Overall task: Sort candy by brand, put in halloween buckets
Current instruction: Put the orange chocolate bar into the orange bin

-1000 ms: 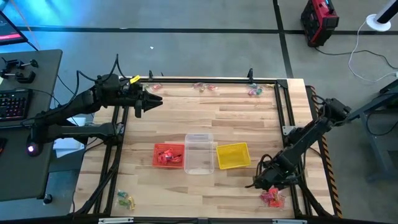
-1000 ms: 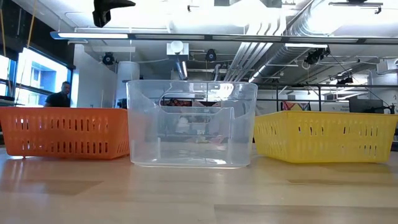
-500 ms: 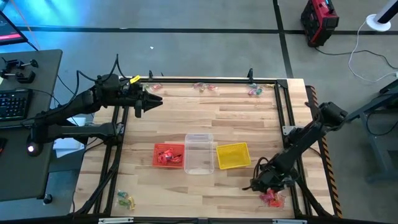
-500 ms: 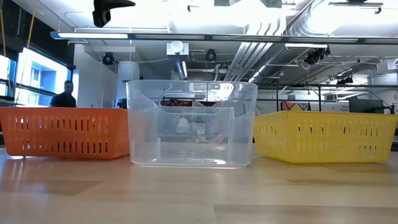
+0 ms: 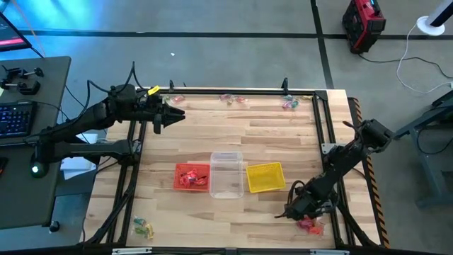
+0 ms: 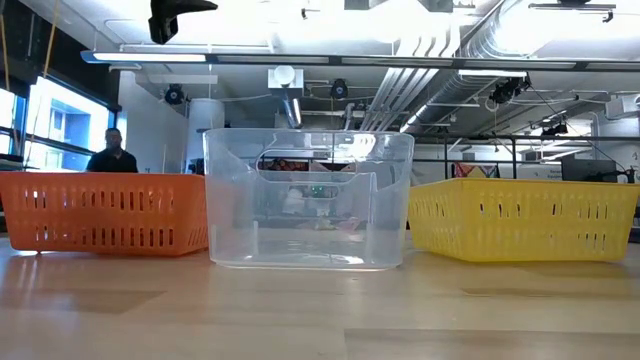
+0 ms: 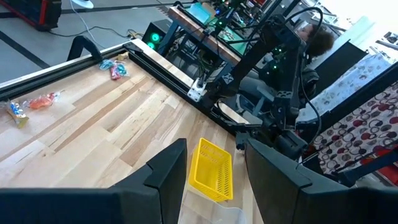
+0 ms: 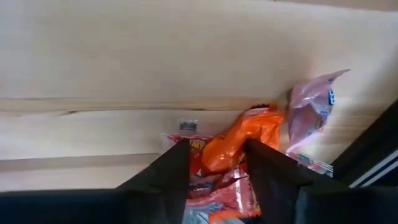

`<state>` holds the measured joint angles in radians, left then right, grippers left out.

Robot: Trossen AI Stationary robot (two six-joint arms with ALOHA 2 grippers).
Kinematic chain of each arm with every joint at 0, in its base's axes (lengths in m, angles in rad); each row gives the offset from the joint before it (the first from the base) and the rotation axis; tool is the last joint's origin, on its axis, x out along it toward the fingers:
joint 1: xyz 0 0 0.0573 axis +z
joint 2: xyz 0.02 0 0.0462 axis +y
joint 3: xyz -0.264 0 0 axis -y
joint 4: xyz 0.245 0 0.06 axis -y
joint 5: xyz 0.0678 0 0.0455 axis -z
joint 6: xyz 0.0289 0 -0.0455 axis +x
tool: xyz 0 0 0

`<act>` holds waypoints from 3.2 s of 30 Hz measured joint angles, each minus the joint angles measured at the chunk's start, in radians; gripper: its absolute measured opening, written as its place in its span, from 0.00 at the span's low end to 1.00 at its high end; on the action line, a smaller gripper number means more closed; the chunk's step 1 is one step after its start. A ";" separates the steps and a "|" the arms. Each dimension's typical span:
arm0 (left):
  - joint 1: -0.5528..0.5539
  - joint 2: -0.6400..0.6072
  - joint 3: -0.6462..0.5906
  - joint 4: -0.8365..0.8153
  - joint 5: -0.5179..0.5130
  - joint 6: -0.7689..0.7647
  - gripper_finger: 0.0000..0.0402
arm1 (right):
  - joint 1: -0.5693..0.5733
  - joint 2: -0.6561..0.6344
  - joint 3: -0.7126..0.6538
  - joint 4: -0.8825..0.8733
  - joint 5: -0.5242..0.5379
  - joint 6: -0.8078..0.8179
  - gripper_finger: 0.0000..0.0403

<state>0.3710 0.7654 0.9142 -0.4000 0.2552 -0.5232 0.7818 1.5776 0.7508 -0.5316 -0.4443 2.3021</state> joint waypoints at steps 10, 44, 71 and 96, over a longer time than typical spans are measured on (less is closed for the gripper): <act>0.000 0.000 0.000 0.000 0.000 0.001 0.38 | 0.000 0.000 0.132 -0.243 0.099 -0.057 0.03; 0.000 0.008 0.000 -0.014 -0.006 0.001 0.38 | 0.095 0.086 0.445 -0.681 0.383 -0.195 0.09; 0.000 0.053 0.000 -0.014 0.002 -0.024 0.38 | -0.094 0.084 0.297 -0.494 0.397 -0.697 0.26; 0.001 0.054 0.000 -0.014 0.003 -0.049 0.38 | -0.104 0.082 0.127 -0.223 0.303 -0.920 0.08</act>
<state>0.3717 0.8196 0.9142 -0.4137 0.2578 -0.5725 0.6777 1.6596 0.8775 -0.7544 -0.1410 1.3825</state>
